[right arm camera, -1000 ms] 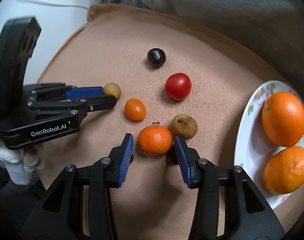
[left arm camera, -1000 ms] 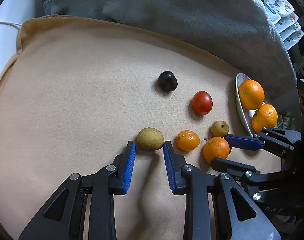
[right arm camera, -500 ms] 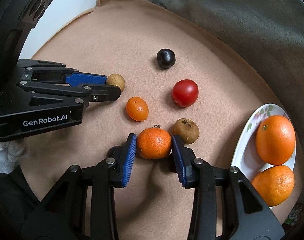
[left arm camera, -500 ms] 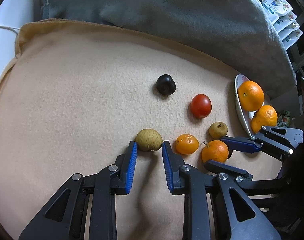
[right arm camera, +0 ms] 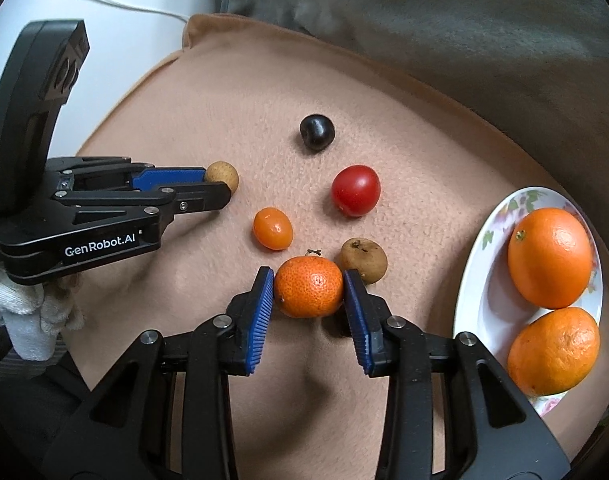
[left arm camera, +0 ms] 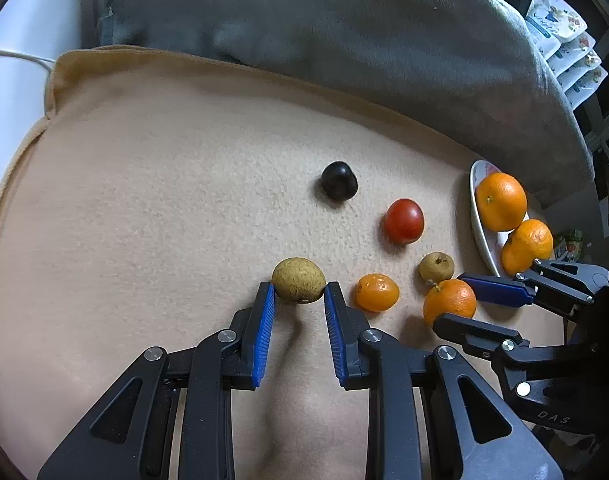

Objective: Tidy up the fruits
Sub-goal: 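Carry both fruits over the floral plate and open both grippers to release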

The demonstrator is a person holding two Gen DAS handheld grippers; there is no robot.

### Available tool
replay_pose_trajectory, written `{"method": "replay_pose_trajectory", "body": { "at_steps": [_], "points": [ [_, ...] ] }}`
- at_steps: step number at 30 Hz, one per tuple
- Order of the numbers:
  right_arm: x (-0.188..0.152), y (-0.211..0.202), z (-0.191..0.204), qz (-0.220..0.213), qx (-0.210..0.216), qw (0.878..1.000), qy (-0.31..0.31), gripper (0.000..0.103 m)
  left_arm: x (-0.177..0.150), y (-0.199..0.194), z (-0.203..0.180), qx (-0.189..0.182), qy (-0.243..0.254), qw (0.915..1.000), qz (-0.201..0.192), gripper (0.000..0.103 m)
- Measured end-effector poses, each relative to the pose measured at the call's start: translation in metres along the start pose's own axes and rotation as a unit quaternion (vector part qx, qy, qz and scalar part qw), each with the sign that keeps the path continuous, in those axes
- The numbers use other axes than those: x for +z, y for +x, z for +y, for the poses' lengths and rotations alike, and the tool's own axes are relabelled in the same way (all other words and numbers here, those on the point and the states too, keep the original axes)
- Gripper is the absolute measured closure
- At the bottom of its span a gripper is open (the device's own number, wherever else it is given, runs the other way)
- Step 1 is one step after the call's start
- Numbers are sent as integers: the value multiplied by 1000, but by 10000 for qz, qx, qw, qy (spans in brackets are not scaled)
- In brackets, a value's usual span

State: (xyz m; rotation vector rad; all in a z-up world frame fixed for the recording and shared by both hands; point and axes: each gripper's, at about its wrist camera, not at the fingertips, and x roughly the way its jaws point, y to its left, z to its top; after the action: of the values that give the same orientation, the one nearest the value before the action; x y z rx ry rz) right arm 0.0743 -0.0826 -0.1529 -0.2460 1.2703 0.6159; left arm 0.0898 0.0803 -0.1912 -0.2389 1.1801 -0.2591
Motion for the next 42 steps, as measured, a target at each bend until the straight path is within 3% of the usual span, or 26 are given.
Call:
{"method": "replay_pose_trajectory", "body": {
  "at_steps": [14,32,42],
  "points": [
    [-13,-44,-26,-341,18,9989,308,66,13,-19,-30,-110,235,9995,-171,79],
    [-41,-100,-107,-728,-198,9916,1051,66,24,-13,-115,-322,936,9951,-77,79],
    [-51,-112,-146,-855,-334,9854,1431,66,28,-5,-148,-486,1199,9916,41,79]
  ]
}}
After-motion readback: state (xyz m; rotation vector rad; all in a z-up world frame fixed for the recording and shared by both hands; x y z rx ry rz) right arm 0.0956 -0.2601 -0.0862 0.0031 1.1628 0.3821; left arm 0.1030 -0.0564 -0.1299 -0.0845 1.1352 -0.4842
